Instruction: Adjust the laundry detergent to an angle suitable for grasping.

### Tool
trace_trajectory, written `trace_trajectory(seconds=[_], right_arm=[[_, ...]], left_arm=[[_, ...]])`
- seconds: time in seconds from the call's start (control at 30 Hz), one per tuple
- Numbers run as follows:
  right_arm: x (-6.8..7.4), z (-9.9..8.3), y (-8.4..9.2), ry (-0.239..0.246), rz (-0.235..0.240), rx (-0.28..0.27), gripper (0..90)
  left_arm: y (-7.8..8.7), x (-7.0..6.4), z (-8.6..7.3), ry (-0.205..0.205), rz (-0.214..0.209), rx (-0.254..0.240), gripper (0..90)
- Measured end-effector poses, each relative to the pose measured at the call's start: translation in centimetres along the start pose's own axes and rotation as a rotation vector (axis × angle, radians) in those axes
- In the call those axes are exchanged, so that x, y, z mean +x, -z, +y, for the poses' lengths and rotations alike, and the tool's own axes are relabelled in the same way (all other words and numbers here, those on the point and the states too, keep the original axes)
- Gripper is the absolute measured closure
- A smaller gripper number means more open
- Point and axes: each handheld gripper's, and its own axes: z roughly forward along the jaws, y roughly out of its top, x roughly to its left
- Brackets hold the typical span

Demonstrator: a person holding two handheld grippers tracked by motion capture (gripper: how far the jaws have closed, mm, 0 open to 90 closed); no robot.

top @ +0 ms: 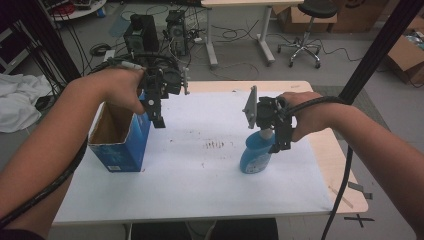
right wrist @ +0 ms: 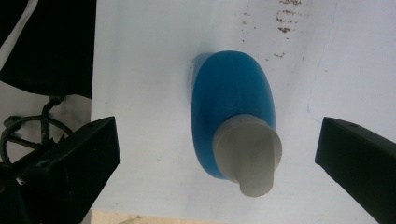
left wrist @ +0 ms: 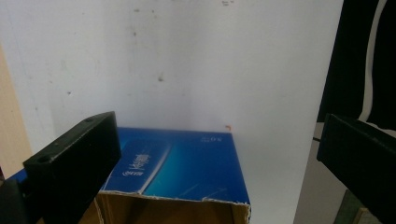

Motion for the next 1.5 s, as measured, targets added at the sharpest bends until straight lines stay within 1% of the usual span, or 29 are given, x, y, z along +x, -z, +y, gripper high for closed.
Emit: trace_trajectory(seconds=[0.23,0.4,0.57,0.63,0.73,0.87,1.13,1.5], right_arm=[[-0.7,-0.2,-0.9,0.001,0.005,0.010,0.0],[-1.1,-0.6,-1.6,-0.008,0.012,0.004,0.0],[-1.4,-0.9,-2.3,-0.018,0.010,-0.003,0.0],[-1.4,-0.9,-2.5,-0.015,0.015,-0.002,0.0],[-1.4,-0.9,-3.3,-0.007,0.024,0.015,0.0],[-1.6,-0.9,-3.9,-0.001,0.027,0.018,0.0],[-1.8,-0.8,-4.4,0.005,0.029,0.016,0.0],[-1.7,-0.8,-5.2,0.016,0.035,0.017,0.0]], left_arm=[[0.0,-0.1,-0.1,0.009,0.001,0.002,0.1],[-0.1,-0.1,-0.2,0.014,0.001,0.000,0.1],[-0.4,-0.1,-0.1,0.018,0.002,0.006,0.1],[-0.5,-0.1,0.0,0.019,0.002,0.005,0.1],[-0.9,-0.3,0.2,0.015,-0.006,0.004,0.1],[-1.0,-0.2,0.2,0.017,-0.007,0.006,0.1],[-0.7,-0.3,0.2,0.017,-0.001,0.002,0.1],[-1.0,-0.4,0.0,0.019,-0.002,-0.002,0.1]])
